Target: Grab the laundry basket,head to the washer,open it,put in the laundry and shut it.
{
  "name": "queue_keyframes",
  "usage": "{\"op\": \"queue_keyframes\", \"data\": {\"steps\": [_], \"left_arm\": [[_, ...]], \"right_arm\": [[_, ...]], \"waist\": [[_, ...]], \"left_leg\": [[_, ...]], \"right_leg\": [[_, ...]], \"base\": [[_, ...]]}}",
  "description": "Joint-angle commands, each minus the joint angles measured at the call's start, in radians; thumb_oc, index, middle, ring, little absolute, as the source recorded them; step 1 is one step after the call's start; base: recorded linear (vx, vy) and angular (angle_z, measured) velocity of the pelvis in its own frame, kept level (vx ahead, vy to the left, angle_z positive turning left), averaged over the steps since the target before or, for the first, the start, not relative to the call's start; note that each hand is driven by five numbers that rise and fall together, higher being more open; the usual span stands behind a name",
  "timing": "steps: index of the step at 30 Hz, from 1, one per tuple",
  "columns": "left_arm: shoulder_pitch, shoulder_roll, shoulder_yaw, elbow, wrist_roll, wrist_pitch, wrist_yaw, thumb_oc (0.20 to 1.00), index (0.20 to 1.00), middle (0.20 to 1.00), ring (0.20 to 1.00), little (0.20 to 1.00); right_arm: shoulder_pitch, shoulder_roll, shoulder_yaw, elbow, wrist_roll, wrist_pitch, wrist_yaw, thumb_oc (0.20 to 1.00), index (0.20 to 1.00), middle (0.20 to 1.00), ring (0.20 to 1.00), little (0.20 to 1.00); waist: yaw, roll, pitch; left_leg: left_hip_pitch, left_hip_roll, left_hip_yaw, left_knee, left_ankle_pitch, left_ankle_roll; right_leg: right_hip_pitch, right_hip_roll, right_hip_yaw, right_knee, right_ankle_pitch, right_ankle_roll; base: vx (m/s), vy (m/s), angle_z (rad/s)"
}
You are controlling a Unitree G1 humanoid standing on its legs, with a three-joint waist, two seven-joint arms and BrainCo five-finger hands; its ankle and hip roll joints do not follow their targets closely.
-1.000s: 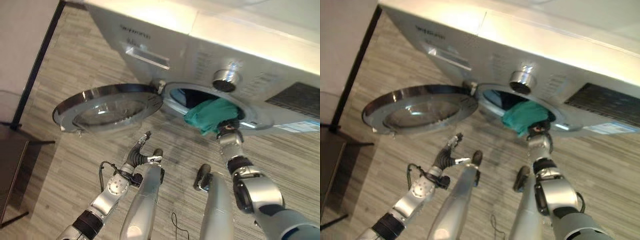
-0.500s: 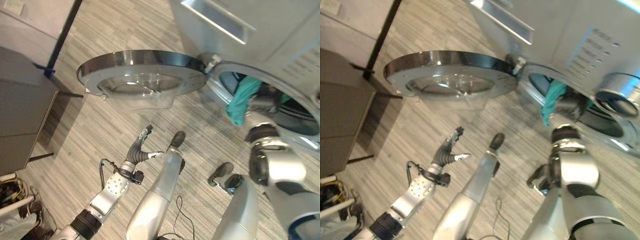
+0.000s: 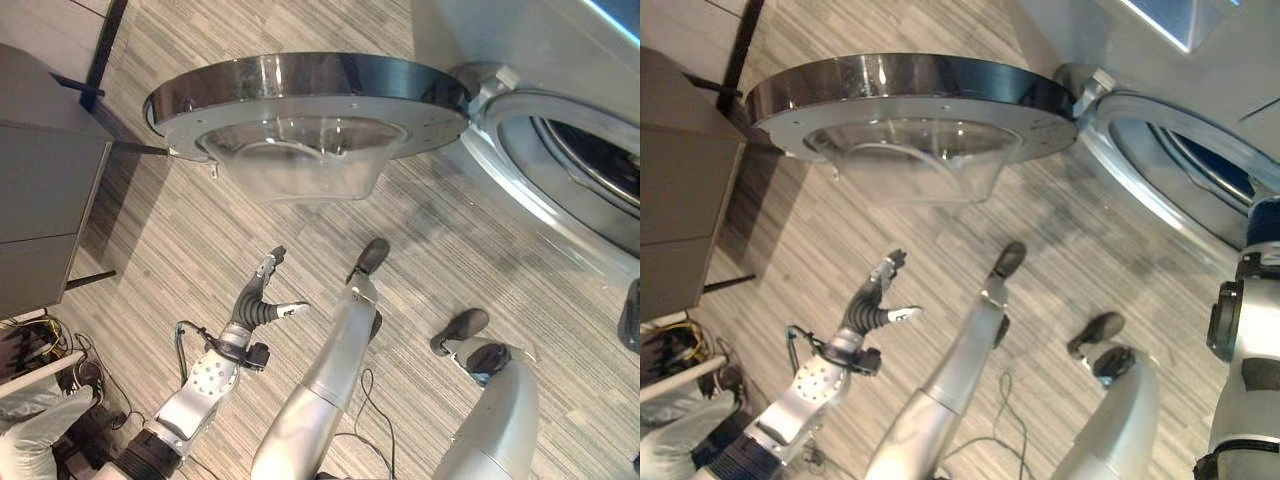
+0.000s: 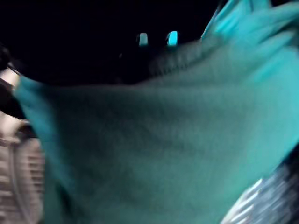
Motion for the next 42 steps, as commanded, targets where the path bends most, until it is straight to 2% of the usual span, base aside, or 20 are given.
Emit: {"op": "queue_keyframes", "data": {"steps": [1,3,4,5,6,9,10,12,13,19,21,25,29,31,32,34,38,39,41,42], "left_arm": [[0.022,0.008,0.036,-0.004,-0.022,-0.026,0.009,1.0,1.0,1.0,1.0,1.0],[0.0,0.001,0.029,0.004,-0.016,-0.019,0.011,1.0,1.0,1.0,1.0,1.0],[0.0,0.003,0.029,0.004,-0.017,-0.02,0.011,1.0,1.0,1.0,1.0,1.0],[-0.012,-0.007,0.031,0.012,-0.016,-0.014,0.012,1.0,1.0,1.0,1.0,1.0],[-0.011,-0.005,0.031,0.012,-0.016,-0.015,0.012,1.0,1.0,1.0,1.0,1.0],[-0.029,-0.028,0.054,0.046,0.001,-0.003,-0.006,1.0,1.0,1.0,1.0,1.0],[-0.026,-0.026,0.054,0.047,0.001,-0.003,-0.007,1.0,1.0,1.0,1.0,1.0],[-0.033,-0.043,0.07,0.068,0.03,0.015,-0.025,1.0,1.0,1.0,1.0,1.0],[-0.029,-0.041,0.07,0.069,0.031,0.015,-0.025,1.0,1.0,1.0,1.0,1.0],[0.012,-0.073,0.119,0.107,0.078,0.067,-0.052,1.0,1.0,1.0,1.0,1.0],[0.02,-0.076,0.132,0.113,0.088,0.076,-0.054,1.0,1.0,1.0,1.0,1.0],[0.077,-0.077,0.192,0.142,0.113,0.106,-0.077,1.0,1.0,1.0,1.0,1.0],[0.123,-0.068,0.218,0.142,0.112,0.12,-0.099,1.0,1.0,1.0,1.0,1.0],[0.168,-0.068,0.246,0.138,0.098,0.128,-0.122,1.0,1.0,1.0,1.0,1.0],[0.171,-0.068,0.248,0.137,0.098,0.128,-0.123,1.0,1.0,1.0,1.0,1.0],[0.182,-0.08,0.265,0.173,0.085,0.125,-0.139,1.0,1.0,1.0,1.0,1.0],[0.197,-0.104,0.27,0.2,0.087,0.123,-0.16,1.0,1.0,1.0,1.0,1.0],[0.207,-0.108,0.273,0.202,0.092,0.122,-0.164,1.0,1.0,1.0,1.0,1.0],[0.218,-0.112,0.283,0.2,0.096,0.12,-0.161,1.0,1.0,1.0,1.0,1.0],[0.238,-0.117,0.295,0.186,0.115,0.123,-0.162,1.0,1.0,1.0,1.0,1.0]], "right_arm": [[-0.036,-0.032,0.01,0.012,-0.038,0.085,0.055,1.0,1.0,1.0,1.0,1.0],[0.015,0.074,-0.057,0.017,0.038,0.068,0.084,1.0,1.0,1.0,1.0,1.0],[0.019,0.075,-0.061,0.015,0.039,0.067,0.084,1.0,1.0,1.0,1.0,1.0],[0.074,0.167,-0.112,-0.036,0.107,0.037,0.121,1.0,1.0,1.0,1.0,1.0],[0.079,0.169,-0.115,-0.039,0.107,0.036,0.121,1.0,1.0,1.0,1.0,1.0],[0.253,0.361,-0.158,-0.281,0.184,-0.003,0.248,1.0,1.0,1.0,1.0,1.0],[0.267,0.368,-0.161,-0.294,0.183,-0.006,0.248,1.0,1.0,1.0,1.0,1.0],[0.443,0.506,-0.183,-0.494,0.218,-0.019,0.349,1.0,1.0,1.0,1.0,1.0],[0.457,0.513,-0.183,-0.505,0.217,-0.02,0.349,1.0,1.0,1.0,1.0,1.0],[0.882,0.702,-0.078,-0.694,0.216,0.113,0.478,1.0,1.0,1.0,1.0,1.0],[0.939,0.707,-0.058,-0.696,0.205,0.135,0.489,1.0,1.0,1.0,1.0,1.0],[1.182,0.703,-0.025,-0.643,0.153,0.251,0.529,1.0,1.0,1.0,1.0,1.0],[1.29,0.684,-0.012,-0.597,0.095,0.317,0.537,1.0,1.0,1.0,1.0,1.0],[1.34,0.663,0.001,-0.496,0.019,0.37,0.535,1.0,1.0,1.0,1.0,1.0],[1.34,0.663,0.002,-0.495,0.019,0.37,0.536,1.0,1.0,1.0,1.0,1.0],[1.349,0.623,0.024,-0.423,-0.144,0.382,0.523,1.0,1.0,1.0,1.0,1.0],[1.376,0.589,0.006,-0.325,-0.286,0.401,0.521,1.0,1.0,1.0,1.0,1.0],[1.384,0.583,-0.003,-0.3,-0.321,0.397,0.52,1.0,1.0,1.0,1.0,1.0],[1.391,0.583,-0.017,-0.287,-0.344,0.397,0.51,1.0,1.0,1.0,1.0,1.0],[1.414,0.591,-0.057,-0.271,-0.387,0.401,0.496,1.0,1.0,1.0,1.0,1.0]], "waist": [[-0.027,-0.054,-0.071],[-0.039,-0.053,-0.06],[-0.038,-0.054,-0.06],[-0.045,-0.055,-0.051],[-0.045,-0.056,-0.05],[-0.062,-0.071,-0.026],[-0.062,-0.073,-0.025],[-0.08,-0.091,-0.008],[-0.081,-0.092,-0.009],[-0.138,-0.144,-0.011],[-0.145,-0.152,-0.013],[-0.179,-0.17,-0.043],[-0.187,-0.175,-0.055],[-0.186,-0.171,-0.07],[-0.189,-0.169,-0.067],[-0.19,-0.18,-0.074],[-0.225,-0.204,-0.106],[-0.232,-0.206,-0.11],[-0.244,-0.197,-0.118],[-0.283,-0.174,-0.138]], "left_leg": [[0.055,0.09,0.056,-0.017,-0.131,0.045],[0.081,0.102,0.063,-0.044,-0.124,0.042],[0.084,0.102,0.062,-0.045,-0.123,0.042],[0.111,0.113,0.066,-0.075,-0.114,0.039],[0.115,0.113,0.066,-0.078,-0.113,0.039],[0.193,0.138,0.072,-0.162,-0.088,0.037],[0.202,0.14,0.071,-0.169,-0.085,0.037],[0.263,0.15,0.074,-0.23,-0.058,0.036],[0.271,0.152,0.074,-0.237,-0.054,0.036],[0.474,0.192,0.093,-0.422,0.025,0.026],[0.506,0.198,0.095,-0.443,0.034,0.025],[0.682,0.228,0.087,-0.543,0.063,0.021],[0.784,0.248,0.069,-0.587,0.078,0.012],[0.864,0.268,0.042,-0.673,0.131,-0.007],[0.872,0.27,0.039,-0.68,0.135,-0.008],[0.902,0.285,0.04,-0.693,0.171,-0.039],[1.014,0.364,0.047,-0.59,0.055,-0.022],[1.044,0.374,0.045,-0.556,0.065,-0.019],[1.101,0.392,0.041,-0.549,0.041,-0.021],[1.188,0.416,0.069,-0.577,0.0,-0.018]], "right_leg": [[0.083,0.053,0.04,-0.112,0.008,0.047],[0.116,0.06,0.023,-0.139,0.017,0.049],[0.119,0.061,0.021,-0.141,0.018,0.049],[0.149,0.07,0.012,-0.172,0.032,0.055],[0.153,0.071,0.01,-0.175,0.033,0.055],[0.233,0.094,-0.01,-0.258,0.069,0.061],[0.241,0.095,-0.011,-0.264,0.072,0.061],[0.304,0.115,-0.018,-0.34,0.103,0.067],[0.312,0.117,-0.02,-0.347,0.107,0.067],[0.517,0.187,-0.044,-0.598,0.205,0.075],[0.551,0.196,-0.049,-0.632,0.218,0.077],[0.733,0.226,-0.08,-0.747,0.257,0.083],[0.836,0.246,-0.101,-0.773,0.245,0.07],[0.943,0.297,-0.125,-0.876,0.236,0.047],[0.953,0.301,-0.129,-0.885,0.239,0.046],[1.026,0.311,-0.131,-0.971,0.266,0.043],[1.055,0.27,-0.085,-1.008,0.328,0.063],[1.055,0.256,-0.068,-1.007,0.359,0.067],[1.059,0.255,-0.046,-0.997,0.365,0.076],[1.063,0.242,-0.013,-0.971,0.372,0.09]], "base": [[-0.02,-0.01,-0.08],[-0.02,-0.012,-0.06],[-0.04,-0.005,-0.11],[-0.03,0.004,-0.15],[-0.06,0.005,-0.18],[-0.05,-0.005,-0.11],[-0.07,-0.015,-0.15],[-0.06,-0.013,-0.17],[-0.08,0.0,-0.11],[-0.07,0.002,-0.13],[-0.04,-0.007,-0.31],[0.0,-0.032,-0.2],[0.03,-0.08,0.03],[0.04,-0.166,0.16],[0.02,-0.094,0.31],[-0.07,0.034,0.37],[-0.07,0.27,-0.11],[-0.03,0.388,-0.63],[0.0,0.334,-0.69],[0.01,0.293,-0.48]]}}
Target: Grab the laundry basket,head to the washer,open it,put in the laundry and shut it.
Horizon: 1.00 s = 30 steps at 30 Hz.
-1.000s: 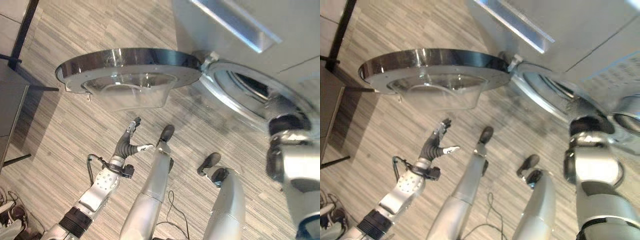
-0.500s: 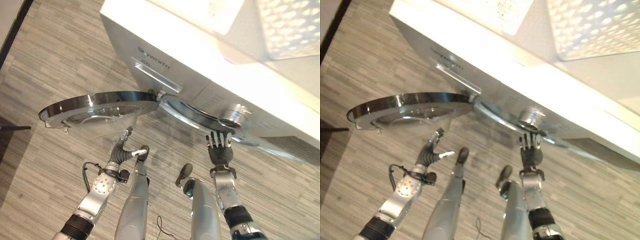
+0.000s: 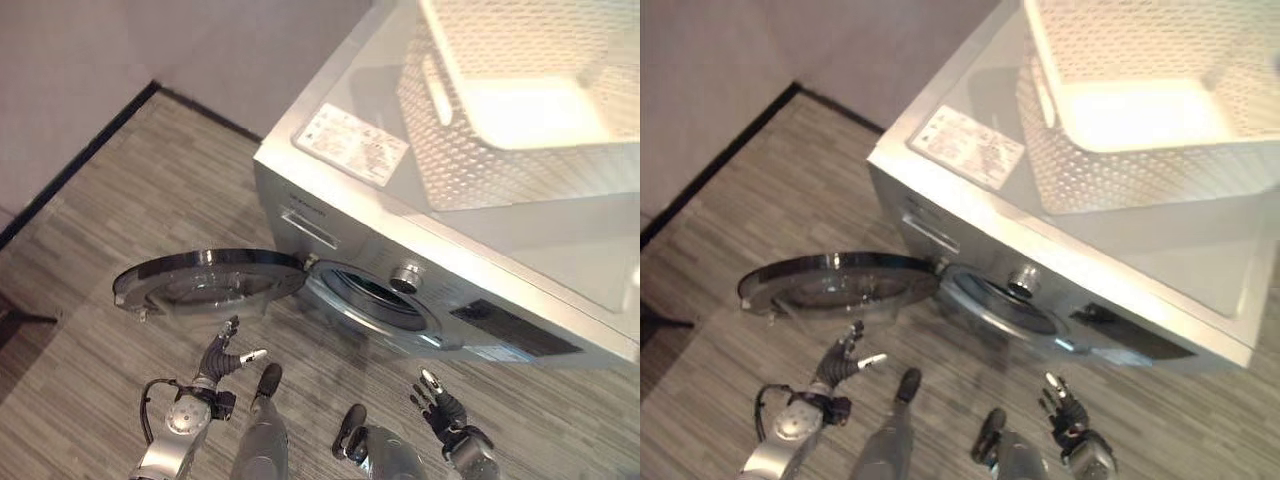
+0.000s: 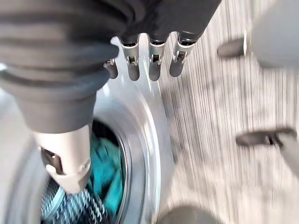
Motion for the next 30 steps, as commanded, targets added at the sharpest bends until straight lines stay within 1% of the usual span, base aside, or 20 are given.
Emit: {"op": "queue_keyframes", "data": {"steps": [1,2,4,5,6,8,10,13,15,17,18,19,20,21,22,23,24,25,26,30], "left_arm": [[-0.013,0.013,0.061,-0.104,0.026,-0.033,-0.004,1.0,1.0,1.0,1.0,1.0],[-0.022,0.008,0.06,-0.101,0.044,-0.031,-0.005,1.0,1.0,1.0,1.0,1.0],[-0.036,0.006,0.06,-0.078,0.083,-0.03,-0.005,1.0,1.0,1.0,1.0,1.0],[-0.036,0.006,0.06,-0.078,0.083,-0.03,-0.005,1.0,1.0,1.0,1.0,1.0],[-0.044,0.016,0.064,-0.06,0.125,-0.032,-0.006,1.0,1.0,1.0,1.0,1.0],[-0.053,0.029,0.066,-0.051,0.154,-0.031,-0.001,1.0,1.0,1.0,1.0,1.0],[-0.066,0.041,0.068,-0.044,0.176,-0.031,0.014,1.0,1.0,1.0,1.0,1.0],[-0.084,0.04,0.072,-0.028,0.17,-0.027,0.022,1.0,1.0,1.0,1.0,1.0],[-0.092,0.025,0.069,-0.013,0.153,-0.021,0.023,1.0,1.0,1.0,1.0,1.0],[-0.086,0.012,0.06,-0.004,0.141,-0.018,0.023,1.0,1.0,1.0,1.0,1.0],[-0.086,0.013,0.06,-0.004,0.141,-0.017,0.023,1.0,1.0,1.0,1.0,1.0],[-0.076,0.001,0.059,0.005,0.131,-0.016,0.028,1.0,1.0,1.0,1.0,1.0],[-0.076,0.001,0.059,0.005,0.131,-0.016,0.028,1.0,1.0,1.0,1.0,1.0],[-0.07,-0.006,0.056,0.005,0.118,-0.021,0.028,1.0,1.0,1.0,1.0,1.0],[-0.07,-0.006,0.056,0.005,0.118,-0.021,0.028,1.0,1.0,1.0,1.0,1.0],[-0.065,-0.017,0.045,0.001,0.104,-0.022,0.03,1.0,1.0,1.0,1.0,1.0],[-0.065,-0.018,0.045,0.0,0.104,-0.022,0.03,1.0,1.0,1.0,1.0,1.0],[-0.074,-0.035,0.031,0.009,0.085,-0.024,0.03,1.0,1.0,1.0,1.0,1.0],[-0.095,-0.05,0.018,0.019,0.074,-0.027,0.034,1.0,1.0,1.0,1.0,1.0],[-0.104,-0.074,0.002,0.028,0.047,-0.03,0.02,1.0,1.0,1.0,1.0,1.0]], "right_arm": [[0.062,-0.018,-0.051,-0.017,-0.081,-0.003,-0.017,1.0,1.0,1.0,1.0,1.0],[0.065,-0.011,-0.08,0.013,-0.123,-0.011,-0.041,1.0,1.0,1.0,1.0,1.0],[0.054,0.0,-0.102,0.037,-0.183,-0.004,-0.059,1.0,1.0,1.0,1.0,1.0],[0.054,0.0,-0.102,0.037,-0.183,-0.004,-0.059,1.0,1.0,1.0,1.0,1.0],[0.031,0.001,-0.109,0.045,-0.239,-0.004,-0.077,1.0,1.0,1.0,1.0,1.0],[0.017,0.001,-0.108,0.026,-0.253,-0.001,-0.078,1.0,1.0,1.0,1.0,1.0],[0.006,0.005,-0.101,0.012,-0.263,-0.008,-0.085,1.0,1.0,1.0,1.0,1.0],[-0.005,0.01,-0.1,0.021,-0.267,-0.006,-0.086,1.0,1.0,1.0,1.0,1.0],[-0.018,0.014,-0.101,0.05,-0.268,-0.002,-0.087,1.0,1.0,1.0,1.0,1.0],[-0.021,0.014,-0.095,0.055,-0.267,-0.004,-0.084,1.0,1.0,1.0,1.0,1.0],[-0.021,0.014,-0.096,0.055,-0.267,-0.004,-0.084,1.0,1.0,1.0,1.0,1.0],[-0.039,0.011,-0.075,0.057,-0.272,-0.004,-0.085,1.0,1.0,1.0,1.0,1.0],[-0.039,0.011,-0.075,0.057,-0.272,-0.004,-0.085,1.0,1.0,1.0,1.0,1.0],[-0.052,0.003,-0.055,0.054,-0.286,-0.007,-0.086,1.0,1.0,1.0,1.0,1.0],[-0.052,0.003,-0.054,0.054,-0.286,-0.007,-0.086,1.0,1.0,1.0,1.0,1.0],[-0.068,-0.009,-0.035,0.069,-0.289,-0.01,-0.091,1.0,1.0,1.0,1.0,1.0],[-0.068,-0.009,-0.035,0.069,-0.289,-0.01,-0.091,1.0,1.0,1.0,1.0,1.0],[-0.081,-0.02,-0.027,0.082,-0.297,-0.017,-0.102,1.0,1.0,1.0,1.0,1.0],[-0.099,-0.033,-0.023,0.089,-0.307,-0.023,-0.114,1.0,1.0,1.0,1.0,1.0],[-0.112,-0.045,-0.039,0.111,-0.298,-0.021,-0.129,1.0,1.0,1.0,1.0,1.0]], "waist": [[-0.048,0.007,-0.008],[-0.073,0.019,-0.015],[-0.078,0.017,-0.016],[-0.078,0.017,-0.017],[-0.086,0.022,-0.031],[-0.086,0.023,-0.037],[-0.082,0.041,-0.028],[-0.079,0.04,-0.038],[-0.059,0.039,-0.07],[-0.044,0.028,-0.093],[-0.045,0.027,-0.095],[-0.022,0.015,-0.104],[-0.022,0.015,-0.104],[-0.003,0.004,-0.108],[-0.003,0.004,-0.108],[0.011,0.008,-0.1],[0.009,0.009,-0.102],[0.013,0.02,-0.09],[0.012,0.025,-0.068],[-0.002,0.02,-0.058]], "left_leg": [[0.182,0.137,0.018,-0.03,-0.035,-0.036],[0.194,0.115,0.069,-0.025,-0.089,-0.025],[0.224,0.073,0.126,-0.013,-0.152,-0.005],[0.223,0.072,0.126,-0.013,-0.151,-0.005],[0.239,0.039,0.168,-0.004,-0.193,0.014],[0.232,0.015,0.197,0.008,-0.198,0.036],[0.214,0.012,0.206,0.027,-0.193,0.054],[0.198,-0.007,0.195,0.027,-0.169,0.068],[0.183,-0.011,0.172,0.008,-0.139,0.076],[0.173,-0.01,0.159,-0.018,-0.107,0.071],[0.17,-0.011,0.158,-0.021,-0.103,0.072],[0.16,0.005,0.148,-0.058,-0.062,0.052],[0.161,0.005,0.148,-0.059,-0.061,0.052],[0.139,0.031,0.143,-0.092,-0.012,0.031],[0.139,0.031,0.143,-0.092,-0.012,0.03],[0.107,0.07,0.128,-0.163,0.082,0.006],[0.107,0.072,0.127,-0.169,0.086,0.004],[0.077,0.084,0.104,-0.217,0.151,-0.017],[0.054,0.08,0.104,-0.216,0.166,-0.021],[0.056,0.088,0.132,-0.168,0.117,-0.005]], "right_leg": [[0.086,-0.011,0.027,-0.286,0.203,0.09],[0.086,-0.048,0.045,-0.273,0.224,0.11],[0.078,-0.089,0.079,-0.29,0.291,0.15],[0.077,-0.09,0.08,-0.29,0.292,0.15],[0.064,-0.113,0.097,-0.336,0.353,0.173],[0.041,-0.137,0.102,-0.334,0.39,0.189],[0.044,-0.131,0.12,-0.275,0.329,0.174],[0.063,-0.116,0.168,-0.207,0.291,0.158],[0.127,-0.068,0.2,-0.138,0.207,0.139],[0.179,-0.033,0.2,-0.129,0.158,0.132],[0.176,-0.034,0.199,-0.131,0.161,0.132],[0.21,-0.008,0.181,-0.157,0.131,0.12],[0.211,-0.008,0.181,-0.157,0.131,0.12],[0.25,0.007,0.15,-0.235,0.105,0.107],[0.25,0.007,0.149,-0.236,0.105,0.107],[0.254,0.051,0.144,-0.297,0.081,0.082],[0.254,0.053,0.142,-0.299,0.082,0.081],[0.254,0.077,0.119,-0.331,0.078,0.066],[0.243,0.079,0.104,-0.331,0.081,0.058],[0.205,0.06,0.075,-0.325,0.101,0.044]], "base": [[-0.02,0.571,-0.5],[-0.08,0.442,-0.33],[-0.11,0.464,-0.28],[-0.18,0.403,-0.54],[-0.19,0.326,-0.72],[-0.28,0.308,-0.88],[-0.3,0.156,-0.68],[-0.21,0.046,-0.05],[-0.18,-0.08,0.21],[-0.11,-0.135,0.22],[-0.16,-0.254,0.15],[-0.12,-0.188,0.2],[-0.23,-0.401,0.1],[-0.11,-0.212,0.02],[-0.29,-0.422,0.07],[-0.18,-0.215,0.14],[-0.33,-0.349,0.31],[-0.28,-0.171,0.43],[-0.28,-0.167,0.73],[-0.21,-0.022,0.83]]}}
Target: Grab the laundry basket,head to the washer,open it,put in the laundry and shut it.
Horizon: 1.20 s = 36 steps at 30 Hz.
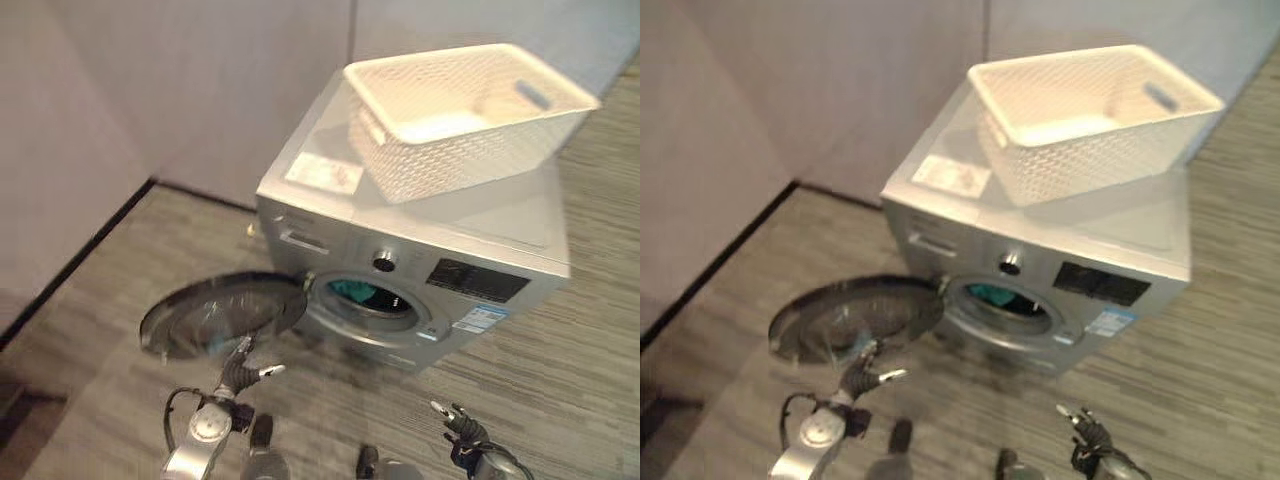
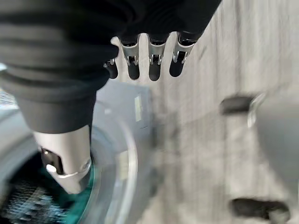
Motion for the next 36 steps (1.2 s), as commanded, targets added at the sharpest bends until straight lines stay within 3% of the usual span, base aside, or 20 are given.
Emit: {"op": "queue_keyframes", "data": {"steps": [1,4,5,6,7,8,10,14,20,22,23,24,25,28,29,31,36], "left_arm": [[-0.048,0.043,0.036,-0.076,-0.021,-0.049,-0.002,1.0,1.0,1.0,1.0,1.0],[-0.017,0.049,0.042,-0.095,-0.032,-0.044,-0.013,1.0,1.0,1.0,1.0,1.0],[-0.005,0.049,0.05,-0.112,-0.027,-0.037,-0.009,1.0,1.0,1.0,1.0,1.0],[-0.004,0.049,0.05,-0.112,-0.027,-0.037,-0.009,1.0,1.0,1.0,1.0,1.0],[-0.008,0.047,0.051,-0.118,-0.012,-0.037,-0.003,1.0,1.0,1.0,1.0,1.0],[-0.009,0.046,0.062,-0.132,-0.005,-0.043,0.009,1.0,1.0,1.0,1.0,1.0],[-0.013,0.05,0.078,-0.141,-0.001,-0.05,0.026,1.0,1.0,1.0,1.0,1.0],[-0.043,0.076,0.183,-0.202,0.041,-0.084,0.143,1.0,1.0,1.0,1.0,1.0],[-0.162,0.115,0.288,-0.15,0.138,-0.071,0.323,1.0,1.0,1.0,1.0,1.0],[-0.319,0.223,0.329,-0.043,0.208,-0.046,0.43,1.0,1.0,1.0,1.0,1.0],[-0.397,0.288,0.32,0.035,0.228,-0.024,0.442,1.0,1.0,1.0,1.0,1.0],[-0.401,0.29,0.318,0.038,0.227,-0.025,0.443,1.0,1.0,1.0,1.0,1.0],[-0.55,0.403,0.26,0.191,0.253,0.004,0.435,1.0,1.0,1.0,1.0,1.0],[-0.825,0.539,0.076,0.488,0.273,0.039,0.368,1.0,1.0,1.0,1.0,1.0],[-0.831,0.539,0.071,0.492,0.272,0.038,0.368,1.0,1.0,1.0,1.0,1.0],[-1.04,0.56,-0.033,0.768,0.193,0.044,0.299,1.0,1.0,1.0,1.0,1.0],[-1.178,0.556,-0.093,0.901,0.158,0.057,0.268,1.0,1.0,1.0,1.0,1.0]], "right_arm": [[-0.053,-0.007,-0.025,0.009,-0.003,-0.034,-0.022,1.0,1.0,1.0,1.0,1.0],[-0.04,-0.001,-0.04,0.021,0.012,-0.032,-0.024,1.0,1.0,1.0,1.0,1.0],[-0.019,0.006,-0.059,0.017,0.026,-0.029,-0.028,1.0,1.0,1.0,1.0,1.0],[-0.018,0.006,-0.058,0.017,0.027,-0.029,-0.028,1.0,1.0,1.0,1.0,1.0],[0.005,0.014,-0.089,0.006,0.047,-0.035,-0.038,1.0,1.0,1.0,1.0,1.0],[0.016,0.024,-0.097,0.01,0.051,-0.035,-0.043,1.0,1.0,1.0,1.0,1.0],[0.01,0.03,-0.098,0.012,0.049,-0.038,-0.046,1.0,1.0,1.0,1.0,1.0],[0.032,0.084,-0.089,-0.005,0.043,-0.034,-0.039,1.0,1.0,1.0,1.0,1.0],[0.044,0.115,-0.046,-0.009,0.014,-0.023,-0.031,1.0,1.0,1.0,1.0,1.0],[0.039,0.106,-0.003,-0.053,-0.003,-0.031,-0.023,1.0,1.0,1.0,1.0,1.0],[0.032,0.094,0.009,-0.071,-0.001,-0.035,-0.017,1.0,1.0,1.0,1.0,1.0],[0.031,0.095,0.008,-0.071,-0.002,-0.035,-0.017,1.0,1.0,1.0,1.0,1.0],[0.013,0.074,0.028,-0.094,0.012,-0.047,-0.011,1.0,1.0,1.0,1.0,1.0],[-0.037,0.036,0.053,-0.114,0.04,-0.064,-0.008,1.0,1.0,1.0,1.0,1.0],[-0.038,0.038,0.051,-0.114,0.04,-0.064,-0.008,1.0,1.0,1.0,1.0,1.0],[-0.052,0.011,0.072,-0.154,0.074,-0.081,-0.004,1.0,1.0,1.0,1.0,1.0],[-0.053,-0.008,0.086,-0.183,0.104,-0.1,-0.013,1.0,1.0,1.0,1.0,1.0]], "waist": [[-0.021,-0.082,0.049],[-0.039,-0.077,0.028],[-0.067,-0.057,0.008],[-0.067,-0.056,0.008],[-0.09,-0.031,-0.005],[-0.096,-0.006,-0.015],[-0.092,-0.002,-0.013],[-0.088,-0.021,-0.032],[-0.097,-0.047,-0.047],[-0.113,-0.058,-0.039],[-0.12,-0.061,-0.032],[-0.12,-0.063,-0.033],[-0.134,-0.068,-0.014],[-0.154,-0.078,0.033],[-0.154,-0.08,0.03],[-0.174,-0.096,0.071],[-0.189,-0.125,0.119]], "left_leg": [[0.036,-0.007,0.014,0.037,-0.136,-0.207],[0.099,0.037,-0.005,0.076,-0.162,-0.215],[0.14,0.077,0.023,0.035,-0.137,-0.221],[0.144,0.079,0.025,0.029,-0.135,-0.222],[0.162,0.096,0.109,-0.012,-0.124,-0.236],[0.182,0.097,0.138,-0.045,-0.13,-0.249],[0.184,0.086,0.128,-0.044,-0.142,-0.249],[0.215,0.041,0.163,-0.06,-0.188,-0.24],[0.204,0.017,0.197,-0.06,-0.209,-0.239],[0.166,0.012,0.201,-0.06,-0.203,-0.243],[0.144,0.014,0.201,-0.06,-0.197,-0.244],[0.139,0.012,0.2,-0.06,-0.194,-0.243],[0.094,0.011,0.196,-0.06,-0.177,-0.245],[0.022,0.01,0.181,-0.06,-0.15,-0.245],[0.017,0.008,0.18,-0.06,-0.148,-0.244],[-0.031,0.012,0.166,-0.06,-0.129,-0.245],[-0.11,0.018,0.144,-0.06,-0.104,-0.251]], "right_leg": [[0.193,-0.066,-0.003,-0.308,0.094,0.076],[0.183,-0.075,0.007,-0.306,0.106,0.082],[0.179,-0.077,0.005,-0.305,0.113,0.089],[0.179,-0.075,0.005,-0.305,0.112,0.088],[0.182,-0.09,-0.011,-0.303,0.123,0.1],[0.194,-0.1,-0.022,-0.317,0.134,0.113],[0.194,-0.107,-0.016,-0.328,0.153,0.123],[0.215,-0.161,-0.018,-0.365,0.214,0.166],[0.21,-0.19,-0.022,-0.404,0.253,0.19],[0.176,-0.195,-0.015,-0.42,0.273,0.201],[0.155,-0.194,-0.01,-0.422,0.278,0.205],[0.15,-0.196,-0.01,-0.422,0.281,0.205],[0.11,-0.198,-0.003,-0.422,0.293,0.209],[0.051,-0.195,0.005,-0.422,0.313,0.214],[0.046,-0.197,0.005,-0.422,0.315,0.215],[0.002,-0.192,0.009,-0.422,0.327,0.219],[-0.064,-0.187,0.014,-0.422,0.345,0.223]], "base": [[-0.09,0.047,0.31],[-0.03,0.109,0.07],[0.01,0.139,0.26],[0.0,0.269,0.51],[0.02,0.285,0.44],[0.02,0.288,0.4],[0.03,0.181,0.31],[0.09,0.151,-0.06],[0.04,0.064,-0.14],[-0.07,0.046,-0.11],[-0.09,0.036,-0.12],[-0.14,0.045,-0.13],[-0.13,0.049,-0.08],[-0.14,0.051,0.02],[-0.07,0.031,-0.01],[-0.05,0.043,0.04],[-0.05,0.005,0.06]]}}
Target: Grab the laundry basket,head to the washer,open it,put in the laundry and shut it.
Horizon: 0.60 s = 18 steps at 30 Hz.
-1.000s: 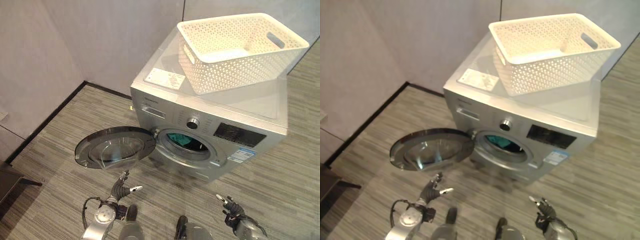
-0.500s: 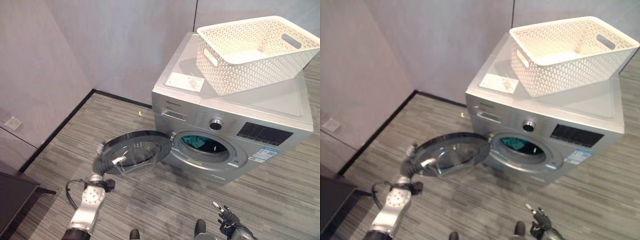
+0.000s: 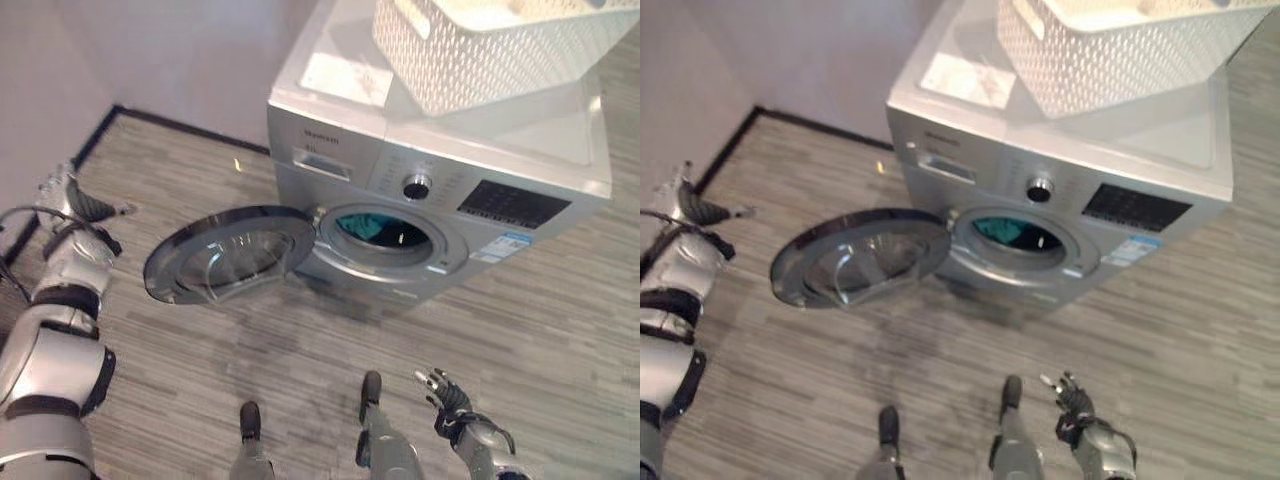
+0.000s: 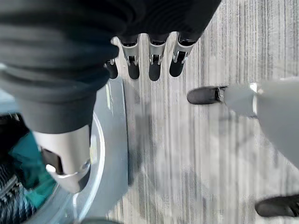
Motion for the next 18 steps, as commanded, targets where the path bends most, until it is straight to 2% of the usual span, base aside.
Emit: {"op": "queue_keyframes", "data": {"steps": [1,6,8,9,12,18], "left_arm": [[-0.143,0.054,0.005,0.098,-0.047,-0.002,-0.038,1.0,1.0,1.0,1.0,1.0],[-0.185,0.038,-0.013,0.137,-0.086,-0.005,-0.074,1.0,1.0,1.0,1.0,1.0],[-0.173,0.024,-0.03,0.155,-0.065,-0.005,-0.107,1.0,1.0,1.0,1.0,1.0],[-0.152,0.003,-0.036,0.178,-0.043,0.005,-0.158,1.0,1.0,1.0,1.0,1.0],[-0.133,-0.011,-0.04,0.189,-0.017,0.008,-0.186,1.0,1.0,1.0,1.0,1.0],[-0.016,-0.139,-0.029,0.1,0.018,-0.008,-0.183,1.0,1.0,1.0,1.0,1.0]], "right_arm": [[-0.019,-0.021,0.008,-0.052,0.059,-0.058,-0.002,1.0,1.0,1.0,1.0,1.0],[-0.01,-0.016,0.009,-0.093,0.101,-0.075,-0.004,1.0,1.0,1.0,1.0,1.0],[-0.012,-0.013,0.018,-0.103,0.098,-0.074,-0.003,1.0,1.0,1.0,1.0,1.0],[-0.018,-0.015,0.025,-0.108,0.094,-0.069,-0.001,1.0,1.0,1.0,1.0,1.0],[-0.023,-0.016,0.035,-0.12,0.088,-0.068,0.007,1.0,1.0,1.0,1.0,1.0],[-0.008,-0.03,0.059,-0.165,0.069,-0.077,0.021,1.0,1.0,1.0,1.0,1.0]], "waist": [[-0.008,-0.069,0.092],[-0.023,-0.078,0.111],[-0.031,-0.081,0.109],[-0.036,-0.083,0.104],[-0.041,-0.087,0.094],[-0.038,-0.08,0.077]], "left_leg": [[-0.093,0.028,-0.05,-0.005,0.015,0.007],[-0.172,0.03,-0.07,-0.005,0.034,-0.004],[-0.201,0.032,-0.073,-0.005,0.04,-0.006],[-0.221,0.035,-0.074,-0.005,0.043,-0.009],[-0.23,0.037,-0.073,-0.005,0.044,-0.012],[-0.21,0.04,-0.059,-0.005,0.04,-0.017]], "right_leg": [[0.041,-0.053,0.043,0.0,-0.069,0.095],[-0.025,-0.048,0.04,0.0,-0.059,0.098],[-0.052,-0.045,0.041,0.0,-0.055,0.098],[-0.071,-0.044,0.041,0.0,-0.053,0.098],[-0.083,-0.043,0.046,0.0,-0.052,0.099],[-0.067,-0.049,0.051,0.0,-0.058,0.101]], "base": [[-0.05,-0.002,0.03],[-0.05,-0.014,0.12],[-0.03,0.007,0.12],[0.0,0.0,0.0],[0.0,0.0,0.0],[0.0,-0.005,0.01]]}}
